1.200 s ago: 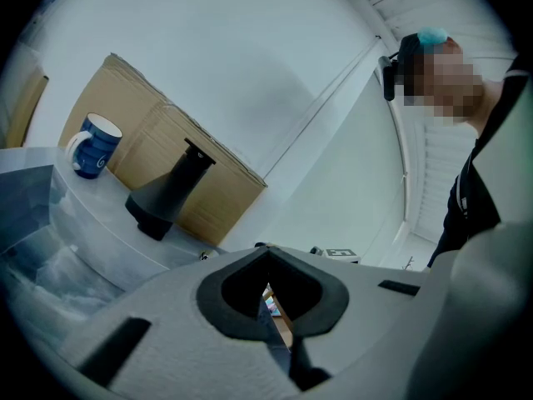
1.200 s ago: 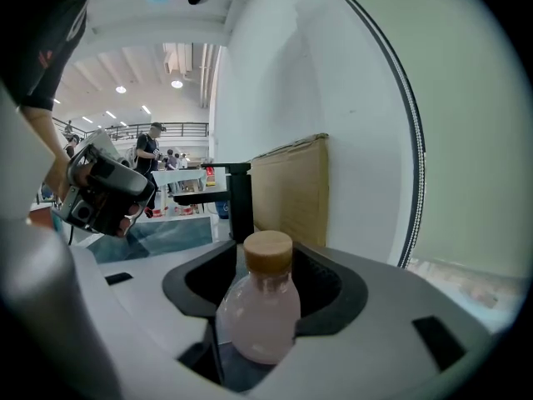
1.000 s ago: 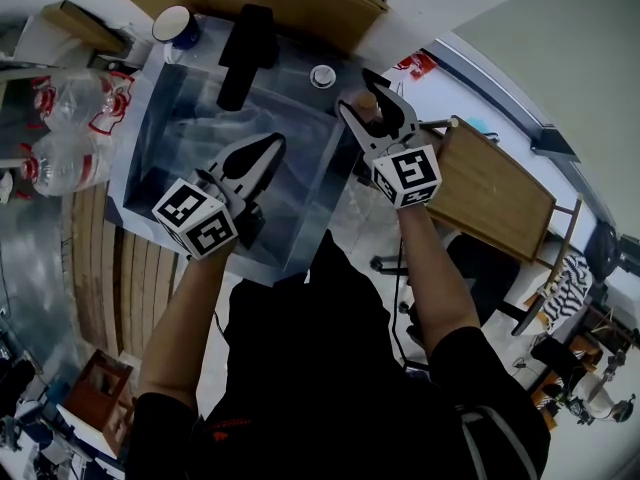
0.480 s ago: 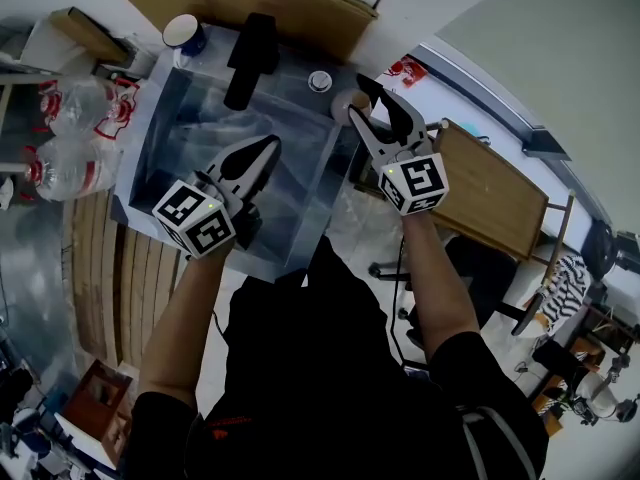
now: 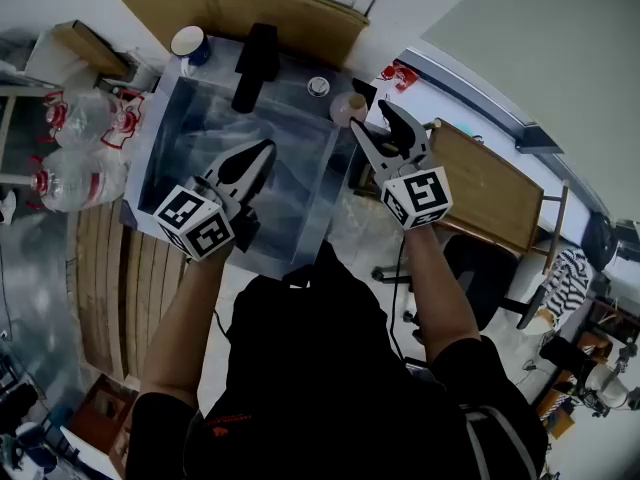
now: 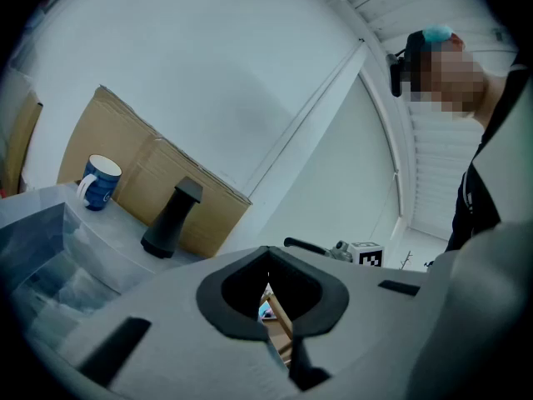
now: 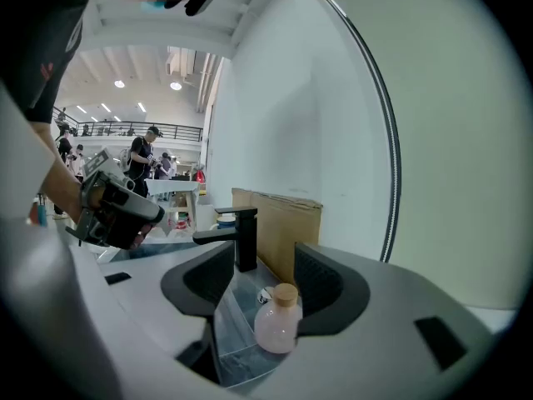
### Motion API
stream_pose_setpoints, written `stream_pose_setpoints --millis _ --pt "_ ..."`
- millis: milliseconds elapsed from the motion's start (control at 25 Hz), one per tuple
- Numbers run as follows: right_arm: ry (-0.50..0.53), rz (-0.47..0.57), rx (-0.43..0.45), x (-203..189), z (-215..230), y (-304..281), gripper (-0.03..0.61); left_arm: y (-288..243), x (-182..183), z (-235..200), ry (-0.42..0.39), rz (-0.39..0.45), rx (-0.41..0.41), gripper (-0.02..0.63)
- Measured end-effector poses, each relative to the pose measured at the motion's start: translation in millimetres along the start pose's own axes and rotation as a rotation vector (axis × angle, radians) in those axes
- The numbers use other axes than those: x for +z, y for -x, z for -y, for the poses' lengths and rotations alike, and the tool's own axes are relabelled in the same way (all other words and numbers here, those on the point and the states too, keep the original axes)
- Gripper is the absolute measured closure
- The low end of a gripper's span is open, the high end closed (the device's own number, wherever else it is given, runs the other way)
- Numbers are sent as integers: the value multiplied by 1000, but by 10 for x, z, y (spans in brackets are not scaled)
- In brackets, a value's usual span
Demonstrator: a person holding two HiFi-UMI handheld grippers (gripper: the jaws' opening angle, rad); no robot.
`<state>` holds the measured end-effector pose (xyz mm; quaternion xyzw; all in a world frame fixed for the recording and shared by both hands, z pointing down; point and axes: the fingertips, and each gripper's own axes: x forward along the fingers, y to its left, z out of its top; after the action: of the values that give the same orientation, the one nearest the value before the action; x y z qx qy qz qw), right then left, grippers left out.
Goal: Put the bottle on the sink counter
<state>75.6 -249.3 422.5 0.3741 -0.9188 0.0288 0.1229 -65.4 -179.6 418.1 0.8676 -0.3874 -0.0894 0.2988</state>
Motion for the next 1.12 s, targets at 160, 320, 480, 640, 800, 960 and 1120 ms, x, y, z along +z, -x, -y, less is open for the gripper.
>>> stream_pose_setpoints --millis 160,320,480,640,800,960,1120 --pt "-11 24 -7 163 -137 144 373 114 26 76 -10 3 -3 597" --pt "-23 45 -6 341 -315 253 376 228 74 155 -31 3 -12 597" --pt "-45 59 17 475 -515 346 379 326 116 234 -46 3 -18 597" --pt "-65 82 37 621 -707 437 387 419 176 340 -74 5 -29 597" --pt "-50 92 62 731 -885 522 394 497 217 453 -122 -5 -44 597" --pt "-53 100 59 797 -995 588 399 566 272 522 -143 -5 -59 597" --pt "-60 104 63 860 -1097 616 399 640 328 542 -148 1 -66 597"
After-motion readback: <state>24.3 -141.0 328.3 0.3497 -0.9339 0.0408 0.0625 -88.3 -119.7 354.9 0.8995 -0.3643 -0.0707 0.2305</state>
